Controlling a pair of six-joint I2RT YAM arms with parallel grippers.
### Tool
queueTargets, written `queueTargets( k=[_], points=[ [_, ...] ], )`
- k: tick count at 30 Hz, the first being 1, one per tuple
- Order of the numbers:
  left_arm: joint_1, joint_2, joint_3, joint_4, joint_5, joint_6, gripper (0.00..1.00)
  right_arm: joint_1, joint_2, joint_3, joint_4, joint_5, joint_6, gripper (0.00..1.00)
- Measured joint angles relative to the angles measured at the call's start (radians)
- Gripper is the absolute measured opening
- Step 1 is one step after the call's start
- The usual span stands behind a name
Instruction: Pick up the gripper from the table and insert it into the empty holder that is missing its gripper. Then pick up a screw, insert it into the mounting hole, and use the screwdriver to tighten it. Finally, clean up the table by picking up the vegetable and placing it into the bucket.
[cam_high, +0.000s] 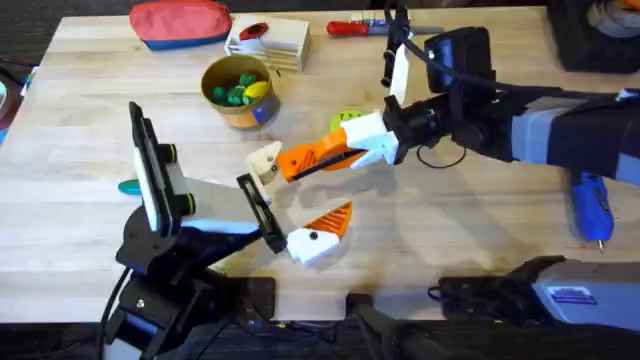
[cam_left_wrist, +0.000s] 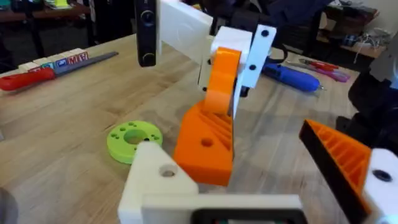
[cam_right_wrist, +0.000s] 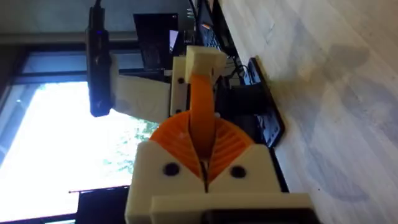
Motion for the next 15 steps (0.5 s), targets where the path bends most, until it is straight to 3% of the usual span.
queueTargets(
  k=[15],
  points=[
    [0.001, 0.000, 0.000, -0.002, 0.006, -0.014, 0.986, 0.034, 0.134, 0.000, 0.267, -0.016, 0.160, 0.004]
  ],
)
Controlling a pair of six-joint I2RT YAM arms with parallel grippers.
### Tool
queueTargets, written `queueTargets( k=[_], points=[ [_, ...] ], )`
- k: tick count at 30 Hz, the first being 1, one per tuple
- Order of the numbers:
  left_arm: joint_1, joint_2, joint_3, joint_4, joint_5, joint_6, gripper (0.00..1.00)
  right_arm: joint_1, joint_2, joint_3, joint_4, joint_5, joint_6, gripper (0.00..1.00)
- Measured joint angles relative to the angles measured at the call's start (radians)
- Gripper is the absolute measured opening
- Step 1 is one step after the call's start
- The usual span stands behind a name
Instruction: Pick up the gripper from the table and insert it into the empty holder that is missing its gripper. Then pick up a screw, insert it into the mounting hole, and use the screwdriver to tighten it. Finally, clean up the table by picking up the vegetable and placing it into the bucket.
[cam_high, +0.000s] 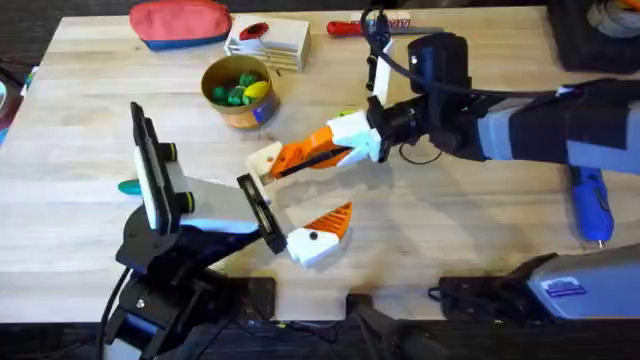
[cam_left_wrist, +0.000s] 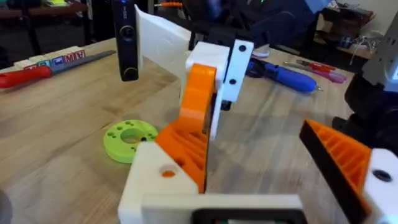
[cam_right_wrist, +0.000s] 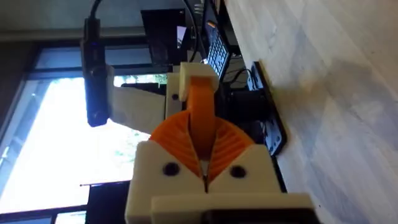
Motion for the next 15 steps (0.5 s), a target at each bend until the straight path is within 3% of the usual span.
queueTargets(
  k=[15],
  points=[
    [0.000, 0.000, 0.000, -0.002, 0.004, -0.009, 0.985, 0.060, 0.002, 0.003, 0.047, 0.076, 0.068, 0.004]
  ],
)
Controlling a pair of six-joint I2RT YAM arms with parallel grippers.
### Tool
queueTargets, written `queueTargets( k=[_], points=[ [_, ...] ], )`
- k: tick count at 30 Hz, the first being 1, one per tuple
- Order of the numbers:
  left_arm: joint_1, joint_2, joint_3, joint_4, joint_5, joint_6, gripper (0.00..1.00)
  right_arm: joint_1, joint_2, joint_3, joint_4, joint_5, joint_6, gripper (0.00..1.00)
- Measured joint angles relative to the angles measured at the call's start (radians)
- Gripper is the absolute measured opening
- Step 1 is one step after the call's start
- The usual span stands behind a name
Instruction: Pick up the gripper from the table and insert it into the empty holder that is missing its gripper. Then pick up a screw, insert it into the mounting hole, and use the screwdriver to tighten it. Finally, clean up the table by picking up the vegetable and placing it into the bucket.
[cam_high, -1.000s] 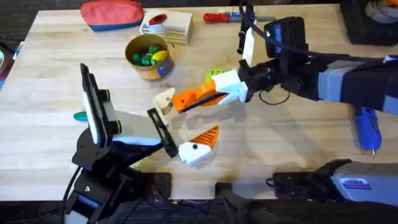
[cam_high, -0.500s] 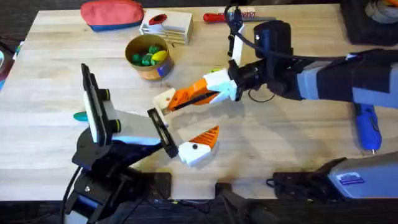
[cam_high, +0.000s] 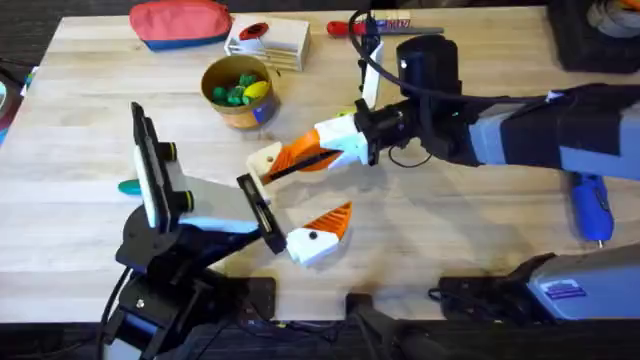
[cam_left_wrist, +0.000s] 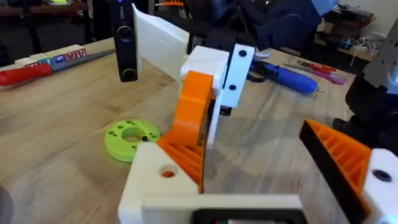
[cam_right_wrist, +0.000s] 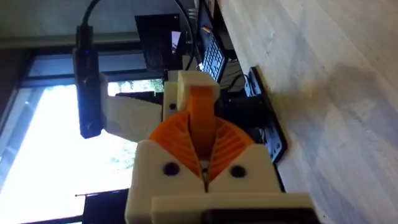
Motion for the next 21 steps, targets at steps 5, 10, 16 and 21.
queueTargets(
  k=[5, 10, 16, 21],
  points=[
    [0.002, 0.000, 0.000, 0.000, -0.011, -0.002, 0.986, 0.006, 0.000, 0.007, 0.002, 0.021, 0.001, 0.004],
    [0.003, 0.000, 0.000, 0.000, -0.010, -0.004, 0.986, 0.006, 0.024, 0.025, 0.006, 0.021, 0.001, 0.004],
    [0.010, 0.000, 0.000, 0.000, -0.010, -0.016, 0.986, 0.007, 0.070, 0.059, 0.008, -0.006, 0.001, 0.004],
    [0.015, 0.000, 0.000, 0.000, -0.012, -0.018, 0.985, 0.016, 0.072, 0.061, 0.016, -0.001, 0.001, 0.004]
  ],
)
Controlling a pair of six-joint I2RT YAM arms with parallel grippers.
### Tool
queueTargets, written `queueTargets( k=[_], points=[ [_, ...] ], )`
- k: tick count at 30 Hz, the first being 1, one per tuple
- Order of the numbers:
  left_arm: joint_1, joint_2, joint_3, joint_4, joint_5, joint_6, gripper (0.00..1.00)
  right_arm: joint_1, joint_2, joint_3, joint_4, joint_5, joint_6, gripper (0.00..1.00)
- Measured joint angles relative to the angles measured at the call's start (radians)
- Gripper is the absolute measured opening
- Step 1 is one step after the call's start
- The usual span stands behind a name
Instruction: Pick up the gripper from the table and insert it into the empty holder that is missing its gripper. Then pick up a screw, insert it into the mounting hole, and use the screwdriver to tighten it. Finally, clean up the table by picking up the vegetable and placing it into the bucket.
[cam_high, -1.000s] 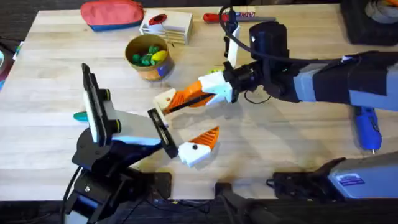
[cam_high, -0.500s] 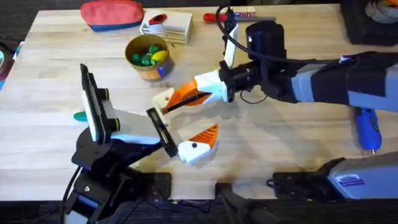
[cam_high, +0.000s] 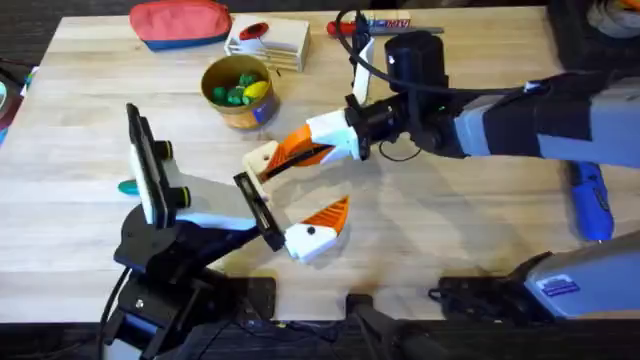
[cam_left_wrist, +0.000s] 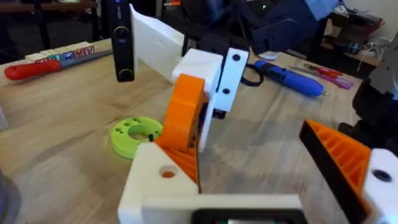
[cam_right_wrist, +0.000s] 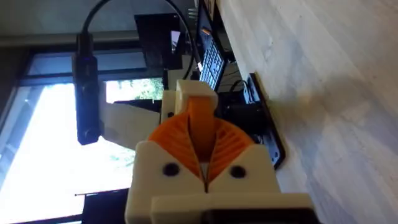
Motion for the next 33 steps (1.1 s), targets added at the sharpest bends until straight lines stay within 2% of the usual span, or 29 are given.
queueTargets(
  k=[9, 21, 27, 33],
  points=[
    [0.000, 0.000, 0.000, 0.000, -0.004, 0.000, 0.986, 0.001, 0.000, 0.001, 0.005, 0.000, -0.008, 0.007],
    [-0.002, 0.000, 0.000, 0.000, 0.009, 0.002, 0.986, 0.019, 0.000, 0.001, 0.011, -0.004, -0.032, 0.200],
    [-0.002, 0.000, 0.000, 0.001, 0.009, 0.015, 0.986, 0.023, 0.008, 0.001, 0.078, -0.022, -0.034, 0.290],
    [-0.014, 0.000, 0.000, -0.001, 0.043, 0.021, 0.985, 0.022, 0.013, 0.001, 0.094, -0.047, -0.030, 0.372]
  ],
)
